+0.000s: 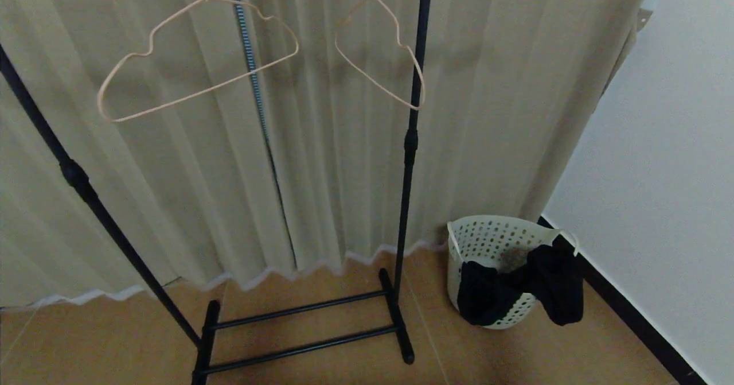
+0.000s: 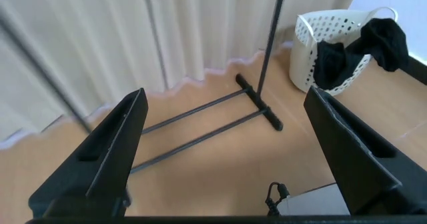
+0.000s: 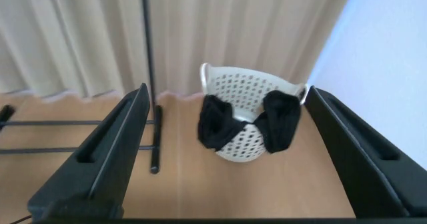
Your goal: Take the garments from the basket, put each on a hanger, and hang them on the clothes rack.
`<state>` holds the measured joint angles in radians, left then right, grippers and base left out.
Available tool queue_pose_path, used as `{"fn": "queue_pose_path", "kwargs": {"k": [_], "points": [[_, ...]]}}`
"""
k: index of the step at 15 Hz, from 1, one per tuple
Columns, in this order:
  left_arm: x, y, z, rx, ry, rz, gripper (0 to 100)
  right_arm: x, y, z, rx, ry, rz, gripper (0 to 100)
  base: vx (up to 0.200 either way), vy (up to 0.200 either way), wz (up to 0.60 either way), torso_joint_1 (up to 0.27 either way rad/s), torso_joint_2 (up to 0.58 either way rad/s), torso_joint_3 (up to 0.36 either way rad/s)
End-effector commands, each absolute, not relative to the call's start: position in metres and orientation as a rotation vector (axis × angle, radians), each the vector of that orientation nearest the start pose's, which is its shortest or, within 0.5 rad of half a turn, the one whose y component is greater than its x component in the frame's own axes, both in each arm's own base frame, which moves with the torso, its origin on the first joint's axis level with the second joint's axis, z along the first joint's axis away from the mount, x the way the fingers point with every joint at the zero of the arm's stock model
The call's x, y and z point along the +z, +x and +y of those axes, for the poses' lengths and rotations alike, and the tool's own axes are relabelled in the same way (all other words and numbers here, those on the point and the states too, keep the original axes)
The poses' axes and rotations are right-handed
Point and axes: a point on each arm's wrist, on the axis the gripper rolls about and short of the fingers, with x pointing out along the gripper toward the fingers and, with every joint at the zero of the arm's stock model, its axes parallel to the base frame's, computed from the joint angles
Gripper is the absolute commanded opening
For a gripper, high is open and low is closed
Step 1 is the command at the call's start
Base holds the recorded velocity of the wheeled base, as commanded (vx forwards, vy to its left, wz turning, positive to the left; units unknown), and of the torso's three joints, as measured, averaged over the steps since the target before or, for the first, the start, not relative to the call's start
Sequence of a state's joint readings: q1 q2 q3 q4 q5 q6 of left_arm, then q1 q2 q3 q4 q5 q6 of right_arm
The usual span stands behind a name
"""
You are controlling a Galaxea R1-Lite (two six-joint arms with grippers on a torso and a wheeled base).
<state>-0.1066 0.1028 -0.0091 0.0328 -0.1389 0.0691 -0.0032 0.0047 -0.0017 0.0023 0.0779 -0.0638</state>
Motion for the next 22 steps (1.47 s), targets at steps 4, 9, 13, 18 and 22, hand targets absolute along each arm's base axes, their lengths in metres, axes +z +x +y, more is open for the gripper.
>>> {"fn": "queue_pose_path", "kwargs": {"k": [4, 9, 13, 18, 22], "points": [[0.0768, -0.0161, -0.0014, -0.251, 0.067, 0.119, 100, 0.0753, -0.0224, 0.0018, 0.075, -0.064, 0.007, 100, 0.2, -0.2, 0.0, 0.006, 0.0, 0.005], [0.0768, -0.0162, -0.0014, -0.252, 0.067, 0.117, 100, 0.0757, -0.0225, 0.0018, 0.075, -0.064, 0.005, 100, 0.04, -0.2, 0.0, 0.004, 0.01, 0.002], [0.0767, -0.0163, -0.0014, -0.252, 0.067, 0.116, 100, 0.0757, -0.0225, 0.0018, 0.075, -0.064, 0.005, 100, 0.0, -0.2, 0.0, 0.005, 0.0, 0.0], [0.0767, -0.0165, -0.001, -0.232, 0.058, 0.115, 100, 0.0757, -0.0225, 0.0018, 0.075, -0.064, 0.005, 100, 0.0, 0.0, 0.0, 0.0, 0.0, 0.0], [0.0767, -0.0162, -0.001, -0.232, 0.058, 0.118, 100, 0.0757, -0.0225, 0.0018, 0.075, -0.064, 0.005, 100, 0.0, 0.0, 0.0, 0.0, 0.0, 0.0]]}}
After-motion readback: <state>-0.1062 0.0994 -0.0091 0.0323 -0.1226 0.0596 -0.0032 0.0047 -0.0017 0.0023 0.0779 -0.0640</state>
